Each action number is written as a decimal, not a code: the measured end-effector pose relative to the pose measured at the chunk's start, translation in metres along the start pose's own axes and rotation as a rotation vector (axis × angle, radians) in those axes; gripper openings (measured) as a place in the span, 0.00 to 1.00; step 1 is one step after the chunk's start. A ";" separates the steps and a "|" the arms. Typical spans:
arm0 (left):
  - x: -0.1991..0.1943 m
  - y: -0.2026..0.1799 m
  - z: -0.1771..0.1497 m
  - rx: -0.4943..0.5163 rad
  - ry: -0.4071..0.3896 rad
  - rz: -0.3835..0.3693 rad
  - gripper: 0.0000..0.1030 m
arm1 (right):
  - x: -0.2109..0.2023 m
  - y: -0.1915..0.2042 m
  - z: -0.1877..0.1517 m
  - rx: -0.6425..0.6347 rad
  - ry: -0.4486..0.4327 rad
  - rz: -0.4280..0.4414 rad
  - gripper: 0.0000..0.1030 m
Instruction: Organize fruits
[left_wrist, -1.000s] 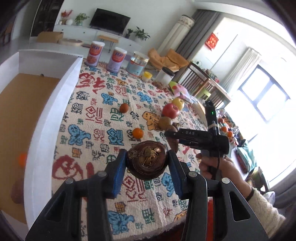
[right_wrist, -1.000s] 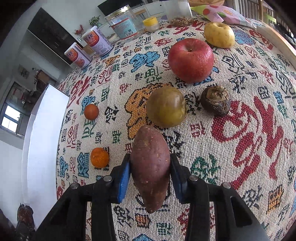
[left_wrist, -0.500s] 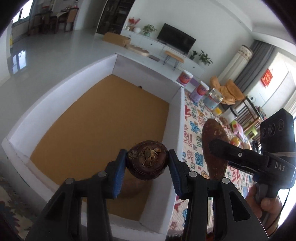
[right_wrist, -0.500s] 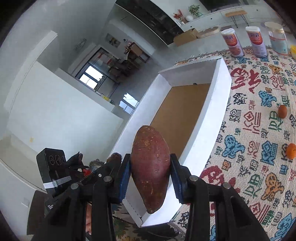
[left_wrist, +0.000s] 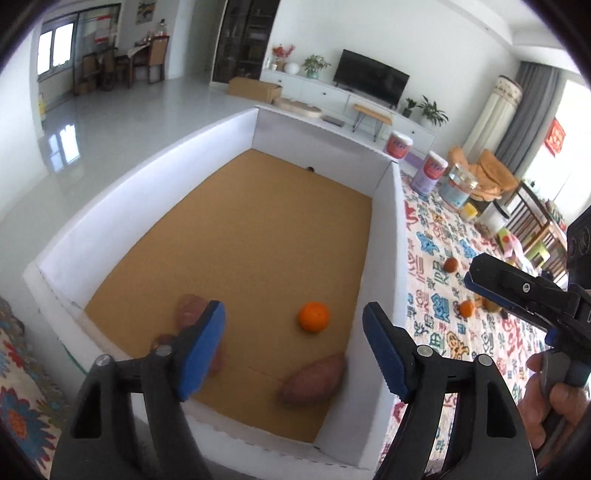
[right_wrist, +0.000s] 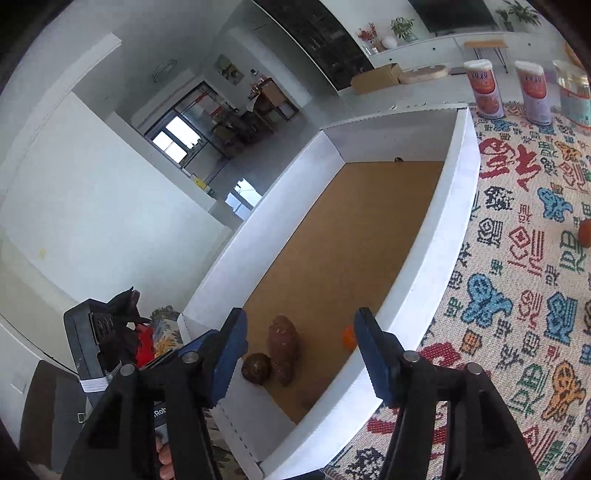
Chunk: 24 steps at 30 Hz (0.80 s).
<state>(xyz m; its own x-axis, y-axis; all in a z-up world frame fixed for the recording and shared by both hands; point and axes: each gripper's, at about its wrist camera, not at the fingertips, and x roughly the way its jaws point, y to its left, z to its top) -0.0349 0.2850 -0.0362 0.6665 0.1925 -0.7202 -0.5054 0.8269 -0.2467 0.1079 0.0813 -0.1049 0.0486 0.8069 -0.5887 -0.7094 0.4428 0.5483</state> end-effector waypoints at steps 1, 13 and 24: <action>-0.001 -0.018 -0.002 0.036 -0.007 -0.031 0.85 | -0.019 -0.010 -0.004 -0.018 -0.038 -0.056 0.77; 0.111 -0.222 -0.083 0.390 0.187 -0.199 0.93 | -0.183 -0.258 -0.090 0.214 -0.147 -1.014 0.96; 0.159 -0.240 -0.088 0.406 0.121 -0.020 0.94 | -0.218 -0.330 -0.110 0.404 -0.156 -1.051 1.00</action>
<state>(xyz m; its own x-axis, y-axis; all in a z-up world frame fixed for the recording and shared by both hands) 0.1439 0.0702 -0.1485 0.5925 0.1307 -0.7949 -0.2197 0.9756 -0.0033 0.2537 -0.2833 -0.2231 0.5930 -0.0113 -0.8051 0.0120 0.9999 -0.0052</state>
